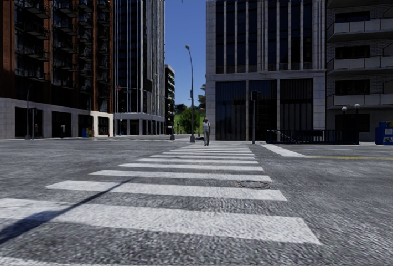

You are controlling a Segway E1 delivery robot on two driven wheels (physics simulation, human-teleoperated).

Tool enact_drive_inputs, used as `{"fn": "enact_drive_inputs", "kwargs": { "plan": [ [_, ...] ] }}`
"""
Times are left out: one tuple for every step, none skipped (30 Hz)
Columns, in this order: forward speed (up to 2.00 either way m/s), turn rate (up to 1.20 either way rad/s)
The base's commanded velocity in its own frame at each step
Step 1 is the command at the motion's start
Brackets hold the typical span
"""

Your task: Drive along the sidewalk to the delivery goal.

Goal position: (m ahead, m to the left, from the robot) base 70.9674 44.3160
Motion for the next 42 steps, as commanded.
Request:
{"fn": "enact_drive_inputs", "kwargs": {
  "plan": [
    [1.25,-0.46],
    [1.25,-0.46],
    [1.25,-0.46],
    [1.25,-0.44],
    [1.25,-0.44],
    [1.25,-0.41],
    [1.26,-0.39],
    [1.26,-0.32],
    [1.26,-0.26],
    [1.27,-0.22],
    [1.27,-0.22],
    [1.27,-0.16],
    [1.27,-0.08],
    [1.27,-0.05],
    [1.27,-0.04],
    [1.27,-0.04],
    [1.27,-0.04],
    [1.27,-0.03],
    [1.28,0.00],
    [1.29,0.00],
    [1.29,0.00],
    [1.29,0.00],
    [1.31,0.00],
    [1.33,0.00],
    [1.34,0.00],
    [1.35,0.00],
    [1.35,0.00],
    [1.35,0.00],
    [1.36,0.00],
    [1.36,0.00],
    [1.36,0.00],
    [1.36,0.00],
    [1.36,0.00],
    [1.36,-0.04],
    [1.36,-0.10],
    [1.36,-0.19],
    [1.36,-0.21],
    [1.56,-0.22],
    [2.00,-0.22],
    [2.00,-0.22],
    [2.00,-0.17],
    [2.00,-0.06]
  ]
}}
